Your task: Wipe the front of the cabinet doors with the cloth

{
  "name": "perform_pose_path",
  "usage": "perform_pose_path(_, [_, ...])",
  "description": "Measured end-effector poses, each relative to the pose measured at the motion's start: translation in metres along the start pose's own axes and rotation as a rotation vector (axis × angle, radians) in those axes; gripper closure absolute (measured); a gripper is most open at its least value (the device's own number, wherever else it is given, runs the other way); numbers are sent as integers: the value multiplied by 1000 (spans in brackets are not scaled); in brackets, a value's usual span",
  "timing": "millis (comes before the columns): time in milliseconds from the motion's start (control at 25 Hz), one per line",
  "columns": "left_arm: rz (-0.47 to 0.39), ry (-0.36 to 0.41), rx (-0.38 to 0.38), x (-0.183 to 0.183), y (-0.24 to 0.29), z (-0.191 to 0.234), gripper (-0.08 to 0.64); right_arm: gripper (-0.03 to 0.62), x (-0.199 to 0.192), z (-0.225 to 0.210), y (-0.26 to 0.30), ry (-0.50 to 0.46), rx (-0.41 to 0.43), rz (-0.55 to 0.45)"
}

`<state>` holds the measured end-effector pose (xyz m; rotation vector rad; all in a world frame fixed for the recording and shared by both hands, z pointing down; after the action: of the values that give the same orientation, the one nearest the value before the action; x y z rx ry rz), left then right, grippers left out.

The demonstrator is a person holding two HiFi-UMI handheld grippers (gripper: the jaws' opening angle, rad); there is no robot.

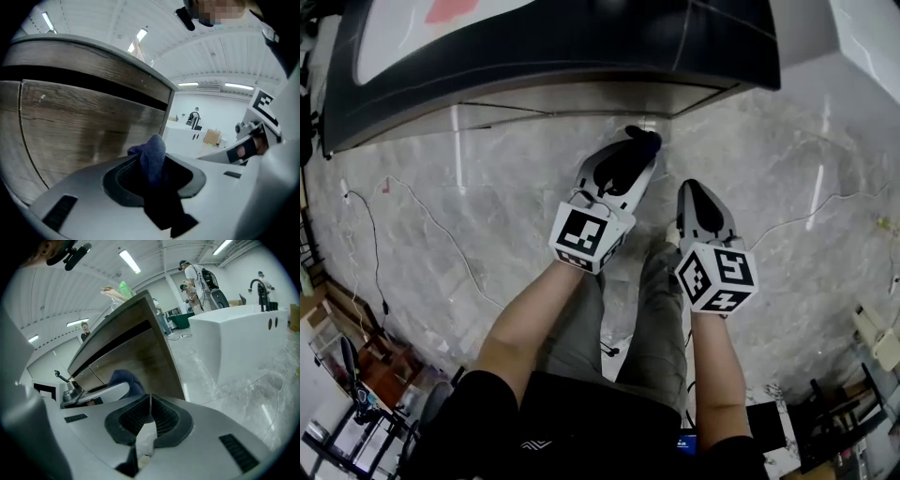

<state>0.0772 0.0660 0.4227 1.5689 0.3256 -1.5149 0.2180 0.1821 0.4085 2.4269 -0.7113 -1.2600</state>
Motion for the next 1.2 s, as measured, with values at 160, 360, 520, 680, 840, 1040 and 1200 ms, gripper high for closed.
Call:
perform_pose_path(160, [5, -37, 25, 15, -33, 11, 431, 554, 10, 29, 5, -25, 24, 10])
perform_pose_path(360, [14, -48, 30, 38, -74, 24, 431, 554, 29, 68, 3, -61, 52, 10])
perform_pose_path(520, [-6, -18, 47, 59, -98, 32, 431, 554, 44, 93, -2, -108, 85, 16])
perform_pose_path(680, [-17, -22, 79, 81, -115, 41, 431, 554, 54, 116, -7, -125, 103, 16])
perform_pose_path(840, [-22, -13, 81, 102, -137, 45, 431, 554, 56, 138, -18, -112, 112, 33])
perform_pose_path(1040, [-45, 18, 51, 126, -157, 46, 431, 554, 59, 154, -29, -138, 123, 58])
perform_pose_path(1200, [-39, 50, 20, 138, -178, 44, 431, 554, 63, 167, -42, -150, 131, 65])
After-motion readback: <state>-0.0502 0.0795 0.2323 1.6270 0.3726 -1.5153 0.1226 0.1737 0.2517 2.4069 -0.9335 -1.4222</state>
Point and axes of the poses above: the fingertips, and each gripper's own axes: y forward along the fingers, z to its left, x out of its top, the point moved 10 cm from there along -y, backward along the fingers, and after that the axes turned 14 degrees about x, right-handed, at the moved point
